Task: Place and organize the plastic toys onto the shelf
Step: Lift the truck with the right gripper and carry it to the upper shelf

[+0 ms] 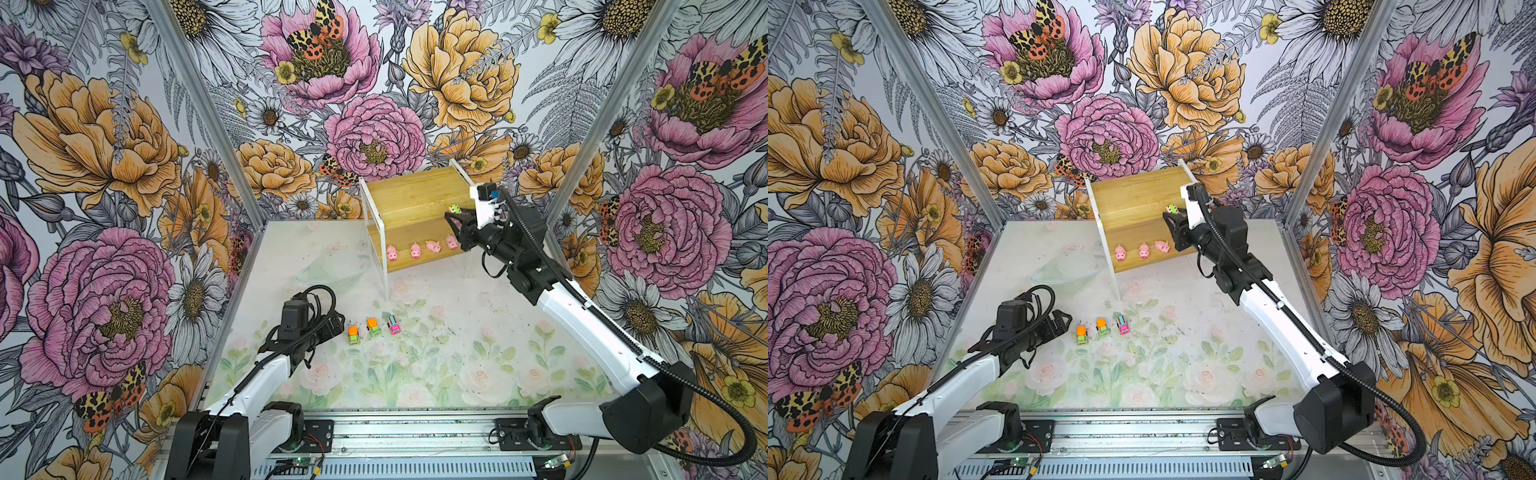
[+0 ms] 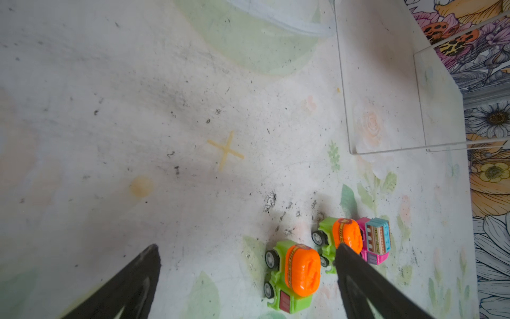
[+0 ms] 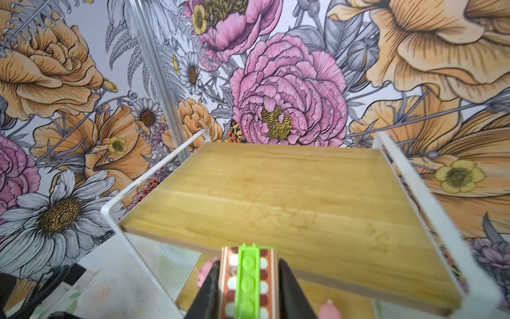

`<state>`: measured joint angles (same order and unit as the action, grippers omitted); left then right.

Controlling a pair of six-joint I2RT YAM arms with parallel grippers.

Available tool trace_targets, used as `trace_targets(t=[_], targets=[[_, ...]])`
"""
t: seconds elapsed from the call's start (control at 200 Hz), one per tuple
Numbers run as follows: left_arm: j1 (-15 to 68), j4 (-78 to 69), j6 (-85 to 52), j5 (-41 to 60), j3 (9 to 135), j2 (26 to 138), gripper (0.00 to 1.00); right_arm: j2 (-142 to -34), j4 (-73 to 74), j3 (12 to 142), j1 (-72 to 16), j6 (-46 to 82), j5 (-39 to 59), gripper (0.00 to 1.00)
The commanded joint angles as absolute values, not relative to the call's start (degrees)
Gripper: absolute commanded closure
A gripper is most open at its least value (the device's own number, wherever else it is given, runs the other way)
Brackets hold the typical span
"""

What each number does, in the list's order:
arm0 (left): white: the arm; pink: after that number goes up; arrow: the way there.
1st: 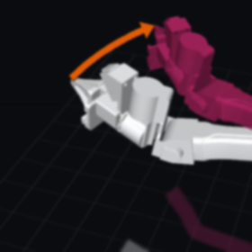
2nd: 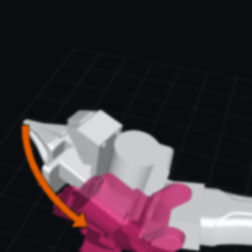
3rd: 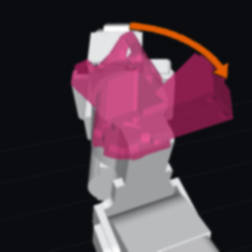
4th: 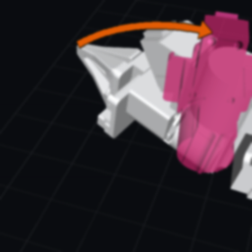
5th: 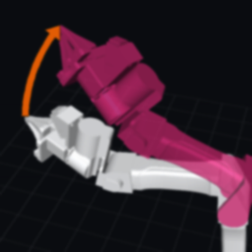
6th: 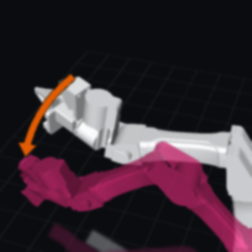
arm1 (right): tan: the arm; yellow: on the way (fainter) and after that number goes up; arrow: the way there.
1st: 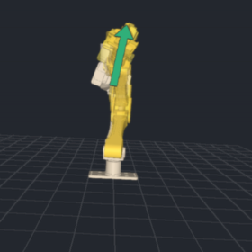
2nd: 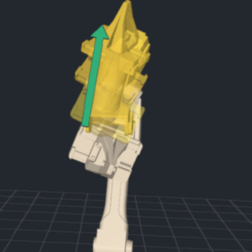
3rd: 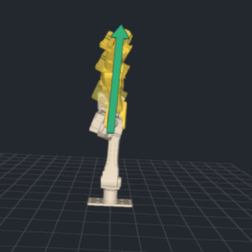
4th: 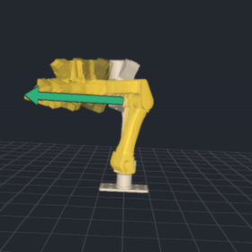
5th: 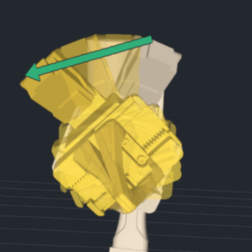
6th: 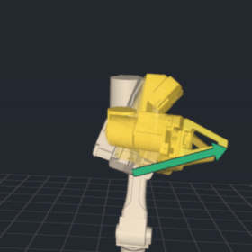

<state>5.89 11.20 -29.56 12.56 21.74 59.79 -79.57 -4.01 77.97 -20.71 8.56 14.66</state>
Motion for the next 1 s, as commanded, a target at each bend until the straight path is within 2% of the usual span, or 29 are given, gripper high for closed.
trace_targets(t=[0.0, 0.385, 0.996], targets=[[6.33, 10.45, -28.09, 12.84, 23.42, 60.03, 0.01, -85.3, -10.79, 85.19, -19.17, 8.44, 14.93, 0.71], [6.24, 10.57, -27.64, 13.36, 23.82, 60.82, 0.01, -97.58, -12.9, 100.27, -15.91, 9.2, 14.68, 0.71], [6.24, 10.46, -27.69, 13.37, 24.08, 61.58, 0.01, -100.28, -13.87, 99.42, -15.64, 10.93, 13.64, 0.69]])
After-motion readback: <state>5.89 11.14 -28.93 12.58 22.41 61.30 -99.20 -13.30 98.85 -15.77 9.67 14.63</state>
